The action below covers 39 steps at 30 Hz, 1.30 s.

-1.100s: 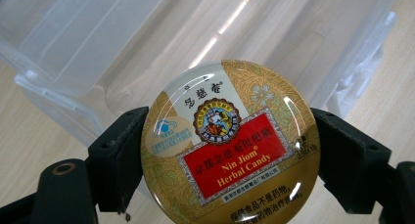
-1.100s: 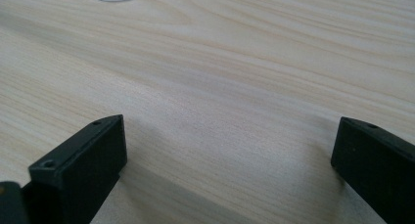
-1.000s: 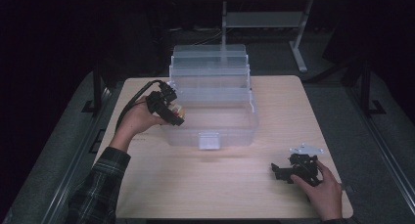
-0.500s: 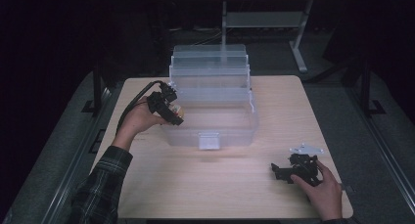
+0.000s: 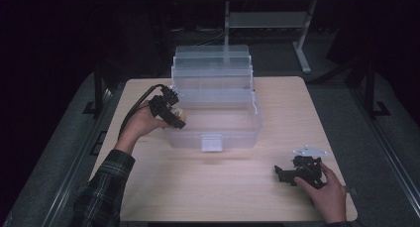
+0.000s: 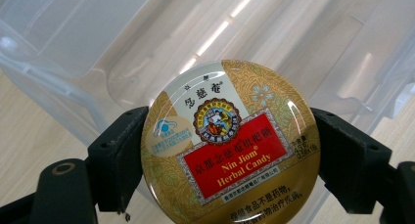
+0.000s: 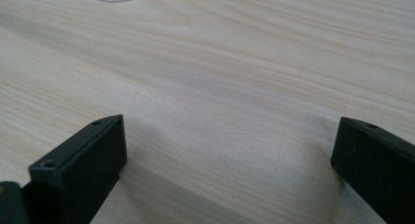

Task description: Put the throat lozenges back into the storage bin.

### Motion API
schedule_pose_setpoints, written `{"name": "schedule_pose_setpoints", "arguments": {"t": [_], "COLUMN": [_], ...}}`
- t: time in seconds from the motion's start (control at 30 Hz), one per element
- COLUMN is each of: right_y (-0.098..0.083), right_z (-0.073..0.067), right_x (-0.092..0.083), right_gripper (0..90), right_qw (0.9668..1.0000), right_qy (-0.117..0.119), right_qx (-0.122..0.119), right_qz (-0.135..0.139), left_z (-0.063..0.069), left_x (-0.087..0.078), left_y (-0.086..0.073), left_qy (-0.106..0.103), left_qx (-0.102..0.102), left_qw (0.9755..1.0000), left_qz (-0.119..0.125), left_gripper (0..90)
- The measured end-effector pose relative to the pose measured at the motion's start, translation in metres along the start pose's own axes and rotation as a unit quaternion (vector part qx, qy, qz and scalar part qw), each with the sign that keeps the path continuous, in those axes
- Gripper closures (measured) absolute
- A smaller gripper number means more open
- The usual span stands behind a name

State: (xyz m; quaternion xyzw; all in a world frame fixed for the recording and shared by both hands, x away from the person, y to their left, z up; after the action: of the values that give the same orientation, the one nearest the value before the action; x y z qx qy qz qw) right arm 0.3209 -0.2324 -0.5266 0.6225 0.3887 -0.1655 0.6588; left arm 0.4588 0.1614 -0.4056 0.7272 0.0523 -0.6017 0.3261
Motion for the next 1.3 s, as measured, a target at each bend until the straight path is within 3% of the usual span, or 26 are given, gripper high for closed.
{"name": "schedule_pose_setpoints", "arguments": {"t": [0.6,1.3], "right_y": [0.000,0.000], "right_z": [0.000,0.000], "right_x": [0.000,0.000], "right_gripper": [0.0,0.0], "right_qw": [1.0000,1.0000], "right_qy": [0.000,0.000], "right_qx": [0.000,0.000], "right_qz": [0.000,0.000], "left_z": [-0.001,0.005], "left_x": [0.000,-0.036], "left_y": [-0.002,-0.016], "left_qy": [-0.004,0.009], "left_qx": [-0.003,-0.014], "left_qw": [1.0000,0.9985], "left_qz": [0.004,0.052], "left_gripper": [18.7,16.6]}}
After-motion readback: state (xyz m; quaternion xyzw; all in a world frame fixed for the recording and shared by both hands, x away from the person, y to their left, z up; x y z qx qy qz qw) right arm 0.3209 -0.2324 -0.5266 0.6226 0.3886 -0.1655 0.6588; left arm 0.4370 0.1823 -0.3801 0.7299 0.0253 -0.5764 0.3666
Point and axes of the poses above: each handheld gripper's, and its own axes: x roughly forward along the jaws, y roughly out of its top, z roughly to its right, the point moved 6 cm from there along x, roughly forward along the jaws, and after that the axes turned 4 degrees about x, right-handed, at the moved point
